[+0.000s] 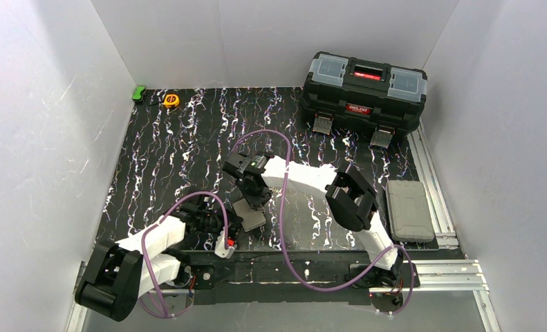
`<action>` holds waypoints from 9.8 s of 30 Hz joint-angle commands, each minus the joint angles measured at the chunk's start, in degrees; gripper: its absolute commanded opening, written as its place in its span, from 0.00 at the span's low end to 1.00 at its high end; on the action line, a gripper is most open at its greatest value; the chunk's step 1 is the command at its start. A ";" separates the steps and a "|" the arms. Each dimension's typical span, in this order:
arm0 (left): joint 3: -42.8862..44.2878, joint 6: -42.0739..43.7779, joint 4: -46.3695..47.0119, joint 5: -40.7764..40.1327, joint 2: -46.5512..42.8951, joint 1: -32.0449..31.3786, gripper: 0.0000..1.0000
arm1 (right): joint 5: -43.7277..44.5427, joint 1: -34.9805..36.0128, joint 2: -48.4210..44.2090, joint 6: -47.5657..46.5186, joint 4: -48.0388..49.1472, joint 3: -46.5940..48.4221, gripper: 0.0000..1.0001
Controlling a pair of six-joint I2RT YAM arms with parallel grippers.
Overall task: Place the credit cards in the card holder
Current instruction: Close the card holder at the center of the board, then reset both arms
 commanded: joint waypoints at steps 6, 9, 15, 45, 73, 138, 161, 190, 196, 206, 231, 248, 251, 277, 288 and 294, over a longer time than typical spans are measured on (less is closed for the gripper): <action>-1.54 -0.79 -2.24 -0.68 -0.70 0.02 0.10 | 0.49 0.18 -0.84 0.11 -0.48 2.52 0.26; -1.91 -0.20 -2.24 -0.68 -0.72 0.03 0.10 | -0.12 0.19 -0.92 0.09 -0.33 2.79 0.21; -2.15 -0.09 -2.24 -0.50 -0.84 0.00 0.10 | -0.68 0.17 -1.10 0.04 -0.39 2.85 0.19; -2.03 -0.96 -1.71 -0.58 -1.04 -0.01 0.10 | -1.06 0.17 0.26 -0.29 -1.73 4.26 0.15; -2.04 -0.92 -1.47 -0.47 -0.62 -0.01 0.10 | -11.49 -2.30 1.62 1.56 2.46 2.08 0.01; -0.91 -2.86 -0.40 -1.48 0.73 -0.40 0.09 | -13.74 -0.33 8.09 -1.04 2.95 1.43 0.01; 0.42 -3.65 -0.65 -2.71 2.05 -0.37 0.08 | -11.82 0.96 10.07 -0.80 4.37 -3.43 0.01; 12.59 -22.78 -11.99 -9.34 2.48 -0.41 0.09 | -14.80 -3.52 -7.40 2.84 22.78 -33.84 0.29; 17.78 -31.85 -20.89 -11.04 -2.59 -0.40 0.25 | -11.31 -2.65 -9.08 3.62 22.16 -34.05 0.51; 42.19 -58.46 -44.83 -17.59 1.76 7.19 0.34 | -5.35 -1.59 -13.30 1.64 18.03 -27.53 0.75; 49.54 -89.91 -33.17 -23.00 8.17 25.87 0.98 | 11.95 -20.86 -32.95 -0.04 8.53 -17.80 0.98; 29.03 -101.17 11.29 -23.38 19.32 28.66 0.98 | 36.59 -44.75 -45.75 -15.25 61.03 -58.07 0.92; 27.65 -103.19 15.94 -22.57 20.54 29.00 0.98 | 35.01 -48.27 -46.65 -15.81 67.60 -63.17 0.92; 3.45 -114.89 62.22 -26.61 21.50 27.71 0.98 | 12.93 -57.41 -50.68 -22.71 115.10 -92.98 0.99; 0.30 -112.59 71.49 -25.16 24.59 25.70 0.98 | 8.14 -60.49 -46.96 -22.31 109.50 -87.79 0.98; 0.84 -111.68 68.71 -25.24 23.64 25.74 0.98 | 8.11 -60.48 -46.98 -22.28 109.26 -87.69 0.99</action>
